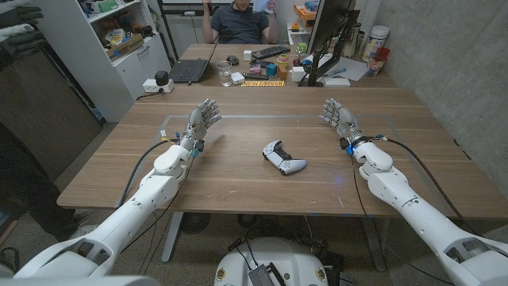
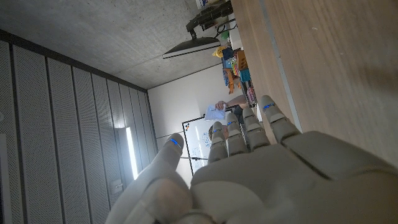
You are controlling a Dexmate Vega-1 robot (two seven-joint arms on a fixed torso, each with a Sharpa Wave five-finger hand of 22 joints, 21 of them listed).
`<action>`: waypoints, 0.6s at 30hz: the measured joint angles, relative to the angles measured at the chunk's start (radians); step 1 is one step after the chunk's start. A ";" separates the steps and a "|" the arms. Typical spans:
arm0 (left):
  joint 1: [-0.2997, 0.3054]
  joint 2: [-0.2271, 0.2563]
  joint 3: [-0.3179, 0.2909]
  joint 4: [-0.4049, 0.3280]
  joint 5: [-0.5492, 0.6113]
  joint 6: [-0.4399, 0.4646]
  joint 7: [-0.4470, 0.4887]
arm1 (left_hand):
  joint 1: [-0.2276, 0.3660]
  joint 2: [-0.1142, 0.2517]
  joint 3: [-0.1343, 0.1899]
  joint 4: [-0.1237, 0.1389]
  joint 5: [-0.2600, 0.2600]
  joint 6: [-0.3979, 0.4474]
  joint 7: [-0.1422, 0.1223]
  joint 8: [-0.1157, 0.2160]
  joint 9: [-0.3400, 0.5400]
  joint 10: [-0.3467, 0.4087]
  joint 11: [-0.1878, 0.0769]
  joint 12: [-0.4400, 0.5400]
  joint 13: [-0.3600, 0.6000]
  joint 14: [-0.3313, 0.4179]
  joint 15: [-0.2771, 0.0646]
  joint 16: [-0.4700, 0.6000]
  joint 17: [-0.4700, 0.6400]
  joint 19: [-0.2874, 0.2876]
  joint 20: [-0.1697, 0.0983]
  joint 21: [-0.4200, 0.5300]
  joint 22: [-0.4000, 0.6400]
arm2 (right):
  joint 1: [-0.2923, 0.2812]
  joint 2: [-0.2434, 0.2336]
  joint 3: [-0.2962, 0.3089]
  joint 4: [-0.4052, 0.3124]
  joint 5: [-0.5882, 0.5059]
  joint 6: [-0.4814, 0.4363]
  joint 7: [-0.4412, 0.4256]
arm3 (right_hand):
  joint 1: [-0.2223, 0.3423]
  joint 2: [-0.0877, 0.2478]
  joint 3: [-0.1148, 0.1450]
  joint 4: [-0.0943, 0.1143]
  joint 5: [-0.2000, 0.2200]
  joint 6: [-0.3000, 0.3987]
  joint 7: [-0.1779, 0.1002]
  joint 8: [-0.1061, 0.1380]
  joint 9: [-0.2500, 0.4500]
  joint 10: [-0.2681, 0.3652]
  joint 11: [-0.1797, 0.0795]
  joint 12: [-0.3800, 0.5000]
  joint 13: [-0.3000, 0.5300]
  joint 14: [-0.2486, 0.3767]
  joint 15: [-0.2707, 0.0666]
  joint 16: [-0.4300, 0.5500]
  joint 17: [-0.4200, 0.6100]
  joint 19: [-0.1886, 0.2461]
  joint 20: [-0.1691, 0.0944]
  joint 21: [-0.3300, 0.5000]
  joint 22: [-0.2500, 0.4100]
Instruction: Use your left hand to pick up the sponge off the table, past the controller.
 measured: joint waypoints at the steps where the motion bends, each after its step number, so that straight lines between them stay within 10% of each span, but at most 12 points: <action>1: 0.000 0.000 0.000 0.001 -0.001 -0.002 -0.001 | 0.000 0.000 0.000 0.000 0.000 0.000 0.000 0.000 0.000 0.000 0.000 0.000 0.000 0.000 0.000 0.000 0.000 0.000 0.000 0.000 0.000 | -0.003 0.013 0.015 -0.001 -0.007 -0.004 0.004 | 0.002 0.002 0.000 0.000 0.000 0.000 0.000 0.000 0.000 0.005 0.005 0.000 0.000 0.000 0.000 0.000 0.000 0.000 0.000 0.000 0.000; 18: 0.018 0.014 -0.015 -0.004 -0.006 -0.026 -0.019 | 0.000 0.000 0.000 0.000 0.000 0.000 0.000 0.000 0.000 0.000 0.000 0.000 0.000 0.000 0.000 0.000 0.000 0.000 0.000 0.000 0.000 | -0.030 0.169 0.196 -0.014 -0.186 -0.074 0.116 | 0.002 0.002 0.000 0.000 0.000 0.000 0.000 0.000 0.000 0.005 0.005 0.000 0.000 0.000 0.000 0.000 0.000 0.000 0.000 0.000 0.000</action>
